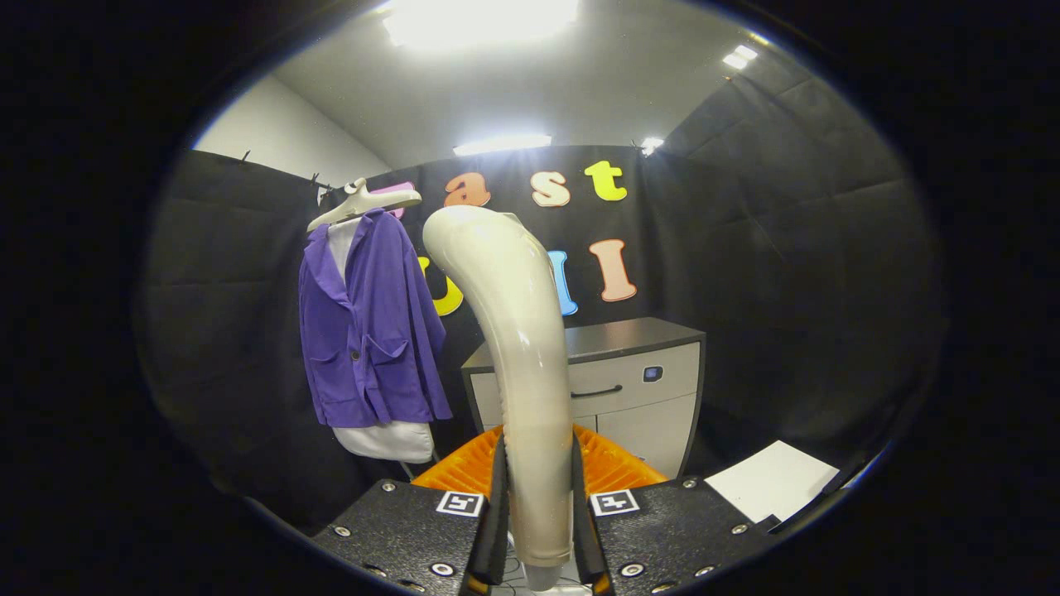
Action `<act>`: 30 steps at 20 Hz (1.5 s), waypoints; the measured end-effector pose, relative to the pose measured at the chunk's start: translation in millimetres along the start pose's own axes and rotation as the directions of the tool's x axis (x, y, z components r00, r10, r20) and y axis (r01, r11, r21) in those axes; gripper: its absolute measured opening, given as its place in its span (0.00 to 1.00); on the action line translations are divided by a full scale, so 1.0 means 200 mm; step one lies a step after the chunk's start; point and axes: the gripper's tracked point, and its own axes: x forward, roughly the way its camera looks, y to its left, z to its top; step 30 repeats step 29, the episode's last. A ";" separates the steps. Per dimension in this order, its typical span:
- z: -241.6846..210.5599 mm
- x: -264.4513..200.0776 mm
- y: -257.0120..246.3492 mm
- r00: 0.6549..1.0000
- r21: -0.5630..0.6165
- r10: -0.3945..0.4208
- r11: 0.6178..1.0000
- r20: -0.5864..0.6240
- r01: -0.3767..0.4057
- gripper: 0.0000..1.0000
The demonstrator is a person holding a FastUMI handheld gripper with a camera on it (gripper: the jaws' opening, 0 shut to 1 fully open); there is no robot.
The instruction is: Iron the clothes twice with a garment steamer, once on the left side and once on the right side.
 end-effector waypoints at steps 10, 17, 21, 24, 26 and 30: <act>0.01 0.05 0.03 1.000 -0.003 -0.009 1.000 -0.001 0.009 0.32; -0.01 0.08 0.07 1.000 -0.011 -0.005 1.000 -0.015 0.005 0.32; -0.02 0.08 0.08 1.000 -0.008 0.000 1.000 -0.025 0.000 0.32; -0.03 0.08 0.08 1.000 -0.009 0.002 1.000 -0.031 -0.002 0.33; -0.02 0.09 0.08 0.999 -0.010 0.004 1.000 -0.032 -0.004 0.33; -0.03 0.09 0.07 0.999 -0.012 0.003 1.000 -0.035 -0.003 0.32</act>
